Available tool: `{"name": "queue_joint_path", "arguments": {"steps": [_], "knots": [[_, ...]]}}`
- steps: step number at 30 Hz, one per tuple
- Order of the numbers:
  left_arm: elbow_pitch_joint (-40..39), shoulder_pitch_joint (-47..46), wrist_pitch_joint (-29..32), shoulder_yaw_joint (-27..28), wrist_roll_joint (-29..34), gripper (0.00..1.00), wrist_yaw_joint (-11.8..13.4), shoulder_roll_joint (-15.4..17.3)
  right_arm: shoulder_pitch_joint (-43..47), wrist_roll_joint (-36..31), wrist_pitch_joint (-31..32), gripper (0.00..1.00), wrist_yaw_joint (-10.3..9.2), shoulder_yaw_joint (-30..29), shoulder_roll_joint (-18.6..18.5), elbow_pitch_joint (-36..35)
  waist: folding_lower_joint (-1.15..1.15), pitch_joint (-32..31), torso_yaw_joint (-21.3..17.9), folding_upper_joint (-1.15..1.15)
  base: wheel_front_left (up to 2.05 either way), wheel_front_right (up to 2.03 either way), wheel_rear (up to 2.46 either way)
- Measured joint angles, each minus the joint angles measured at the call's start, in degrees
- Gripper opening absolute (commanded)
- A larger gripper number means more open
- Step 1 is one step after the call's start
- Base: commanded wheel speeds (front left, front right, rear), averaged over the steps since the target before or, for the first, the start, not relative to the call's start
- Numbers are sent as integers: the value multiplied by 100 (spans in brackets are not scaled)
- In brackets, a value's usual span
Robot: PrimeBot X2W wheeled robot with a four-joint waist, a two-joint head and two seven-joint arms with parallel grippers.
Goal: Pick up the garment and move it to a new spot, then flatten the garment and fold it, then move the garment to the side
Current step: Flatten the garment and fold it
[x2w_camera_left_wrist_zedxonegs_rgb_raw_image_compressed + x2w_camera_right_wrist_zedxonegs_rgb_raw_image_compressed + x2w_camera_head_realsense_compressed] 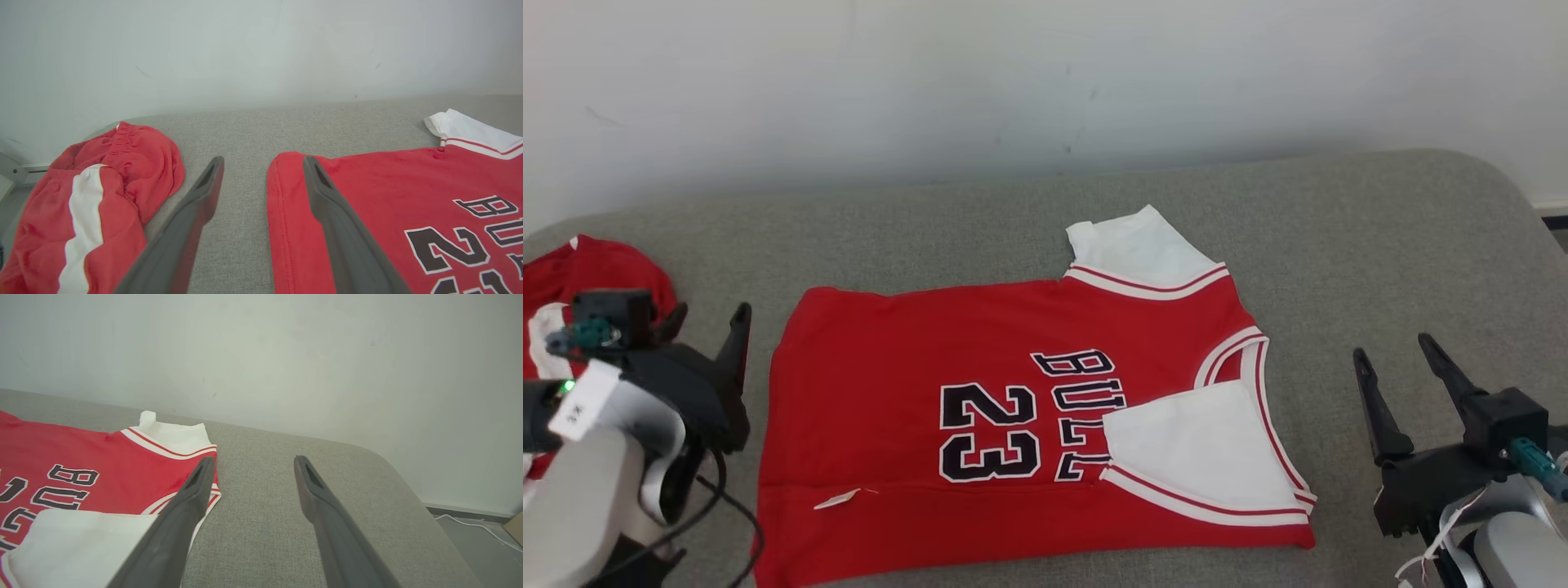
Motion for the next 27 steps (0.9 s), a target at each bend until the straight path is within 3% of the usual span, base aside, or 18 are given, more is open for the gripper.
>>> {"name": "queue_joint_path", "arguments": {"steps": [12, 27], "knots": [[1101, -1209, 489, -97, -34, 100, -285, 75, -345, -134, 174, 100, 0, -148, -157, -358, 1, 784, -297, 0, 0, 0, 0], [2083, -1952, 638, -231, -64, 100, -424, -27, -473, -243, 277, 100, 0, -358, -154, -549, 1, 1540, -574, 1, 0, 0, 0]]}}
